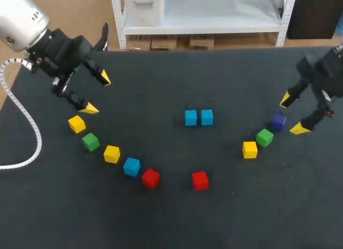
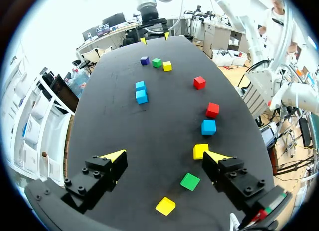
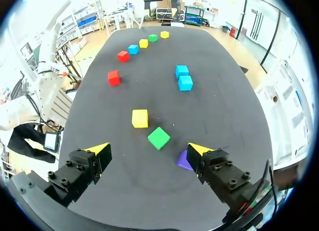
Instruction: Place the blue cubes, place green cubes on the blue cubes, place the yellow cubes on the green cubes, then place the red cubes on the yellow cubes, and place purple cube on the red cubes.
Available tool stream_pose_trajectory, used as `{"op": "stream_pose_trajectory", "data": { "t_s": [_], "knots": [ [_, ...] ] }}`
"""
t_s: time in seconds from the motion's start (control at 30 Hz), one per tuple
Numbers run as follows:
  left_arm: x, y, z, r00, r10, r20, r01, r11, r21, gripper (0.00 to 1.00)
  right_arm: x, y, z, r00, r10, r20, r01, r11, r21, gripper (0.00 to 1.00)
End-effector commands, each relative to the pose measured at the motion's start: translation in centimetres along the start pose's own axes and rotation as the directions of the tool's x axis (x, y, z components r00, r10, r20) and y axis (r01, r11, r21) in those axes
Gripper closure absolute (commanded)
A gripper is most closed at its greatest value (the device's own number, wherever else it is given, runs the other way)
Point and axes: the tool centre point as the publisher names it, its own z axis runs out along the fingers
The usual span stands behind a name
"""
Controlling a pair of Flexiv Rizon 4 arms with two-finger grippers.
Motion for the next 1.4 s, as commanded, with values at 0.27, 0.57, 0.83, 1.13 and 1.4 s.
{"op": "stream_pose_trajectory", "data": {
  "t_s": [0.27, 0.57, 0.83, 1.13, 1.4],
  "knots": [
    [0.1, -0.1, 0.0, 1.0, 0.003, 0.002, -0.003, 1.0, -0.002, 0.0, 0.0, -0.2, 0.0, 1.0, 0.008, -0.014, -0.008, 1.0, 0.01, 0.0],
    [0.1, -0.2, 0.0, 0.998, 0.044, -0.042, -0.043, 0.999, 0.032, 0.0, 0.0, -0.2, 0.0, 1.0, 0.008, -0.014, -0.008, 1.0, 0.01, 0.0],
    [-1.7, -1.2, 0.6, 0.984, 0.123, -0.131, -0.114, 0.991, 0.072, 0.0, 0.0, -0.2, 0.0, 1.0, 0.008, -0.014, -0.008, 1.0, 0.01, 0.0],
    [-3.8, -4.0, 2.9, 0.973, 0.138, -0.183, -0.131, 0.99, 0.047, 0.0, 0.0, -0.2, 0.0, 1.0, 0.008, -0.014, -0.008, 1.0, 0.01, 0.0],
    [-4.5, -6.2, 5.5, 0.966, 0.169, -0.193, -0.155, 0.984, 0.088, 0.0, 0.0, -0.2, 0.0, 1.0, 0.008, -0.014, -0.008, 1.0, 0.01, 0.0]
  ]
}}
